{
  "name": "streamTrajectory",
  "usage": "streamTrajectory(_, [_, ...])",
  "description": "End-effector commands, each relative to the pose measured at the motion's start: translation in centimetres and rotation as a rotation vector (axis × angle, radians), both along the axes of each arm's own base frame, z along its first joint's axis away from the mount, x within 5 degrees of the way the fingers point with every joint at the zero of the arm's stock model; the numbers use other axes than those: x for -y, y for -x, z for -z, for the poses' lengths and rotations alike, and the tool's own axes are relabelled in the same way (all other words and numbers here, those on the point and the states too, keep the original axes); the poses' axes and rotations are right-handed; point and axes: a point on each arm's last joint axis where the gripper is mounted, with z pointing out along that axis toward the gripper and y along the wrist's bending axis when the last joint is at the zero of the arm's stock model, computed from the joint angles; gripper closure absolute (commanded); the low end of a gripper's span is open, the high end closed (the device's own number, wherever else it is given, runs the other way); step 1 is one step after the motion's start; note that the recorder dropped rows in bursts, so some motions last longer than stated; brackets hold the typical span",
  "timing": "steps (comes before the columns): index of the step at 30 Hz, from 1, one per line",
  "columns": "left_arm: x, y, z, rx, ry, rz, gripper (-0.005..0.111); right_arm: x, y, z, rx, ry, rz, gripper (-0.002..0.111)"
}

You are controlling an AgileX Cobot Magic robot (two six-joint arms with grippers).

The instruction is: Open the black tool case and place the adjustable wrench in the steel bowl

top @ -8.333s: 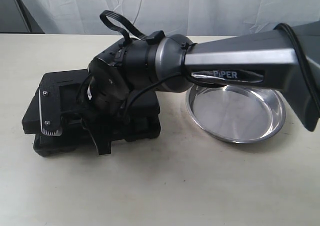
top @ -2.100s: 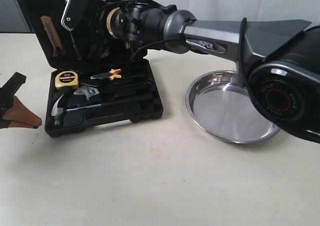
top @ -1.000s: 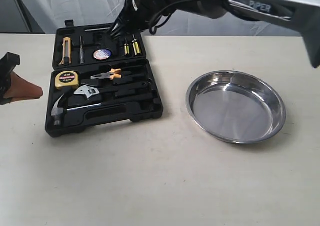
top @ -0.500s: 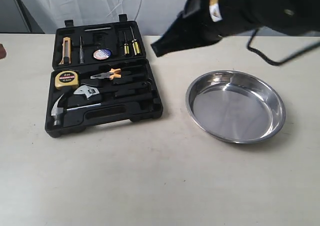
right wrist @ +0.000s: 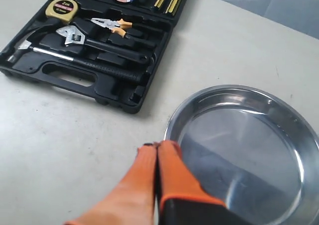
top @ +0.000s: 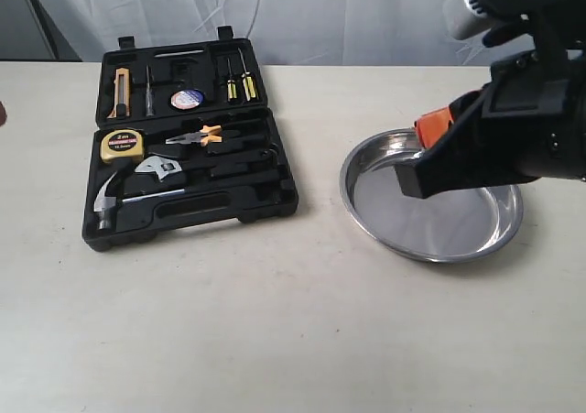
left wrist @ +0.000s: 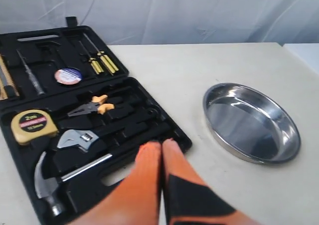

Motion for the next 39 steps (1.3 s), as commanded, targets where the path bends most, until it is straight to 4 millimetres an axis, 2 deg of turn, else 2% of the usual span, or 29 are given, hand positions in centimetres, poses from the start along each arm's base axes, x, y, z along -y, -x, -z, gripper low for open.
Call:
streamTrajectory(1, [1.6, 1.7, 0.4, 0.039, 0.028, 0.108, 0.107, 0.4, 0.4, 0.1, -0.009, 0.017, -0.001, 0.109])
streamTrajectory(8, [1.9, 2.7, 1.5, 0.043, 0.007, 0.082, 0.107, -0.5, 0.8, 0.6, -0.002, 0.008, -0.134, 0.109])
streamTrajectory(15, [0.9, 2.3, 1.7, 0.028, -0.017, -0.036, 0.107, -2.6, -1.3, 1.6, 0.080, -0.025, -0.172, 0.109])
streamTrajectory(18, [0.4, 2.1, 1.3, 0.042, 0.069, -0.161, 0.107, -5.3, -4.5, 2.5, 0.054, 0.011, -0.185, 0.109])
streamTrajectory(19, [0.4, 2.2, 0.9, 0.063, 0.117, -0.197, 0.107, -7.2, -6.7, 3.0, 0.044, 0.042, -0.199, 0.109])
streamTrajectory(20, [0.5, 2.4, 0.6, 0.085, 0.135, -0.209, 0.107, -8.0, -8.1, 2.9, 0.053, 0.053, -0.202, 0.109])
streamTrajectory(21, [0.9, 2.8, 0.4, 0.107, 0.128, -0.193, 0.107, -9.6, -10.9, 2.1, 0.072, 0.045, -0.185, 0.109])
streamTrajectory(22, [1.1, 3.0, 0.4, 0.111, 0.115, -0.174, 0.107, -10.1, -12.5, 1.9, 0.063, 0.048, -0.167, 0.109])
streamTrajectory(23, [1.4, 3.3, 0.5, 0.100, 0.076, -0.144, 0.107, -10.9, -15.3, 1.4, 0.039, 0.053, -0.134, 0.109])
streamTrajectory(25, [1.3, 3.7, 1.1, 0.066, -0.012, -0.153, 0.107, -11.8, -18.8, 1.2, -0.020, 0.082, -0.137, 0.109])
streamTrajectory(26, [0.9, 3.9, 1.4, 0.049, -0.083, -0.180, 0.107, -12.5, -19.9, 1.0, -0.058, 0.075, -0.186, 0.109])
streamTrajectory(27, [0.4, 4.0, 1.7, 0.023, -0.137, -0.233, 0.107, -13.3, -20.6, 0.7, -0.085, 0.074, -0.282, 0.109])
streamTrajectory(29, [-0.4, 4.3, 2.0, -0.018, -0.146, -0.332, 0.107, -14.5, -21.7, 1.5, -0.169, 0.055, -0.453, 0.109])
streamTrajectory(32, [-0.4, 4.7, 1.9, -0.009, -0.149, -0.343, 0.107, -15.9, -22.9, 3.9, -0.260, 0.082, -0.553, 0.109])
streamTrajectory(39, [-0.5, 4.7, 2.0, -0.011, -0.172, -0.345, 0.107, -17.4, -22.6, 7.0, -0.335, 0.084, -0.840, 0.109])
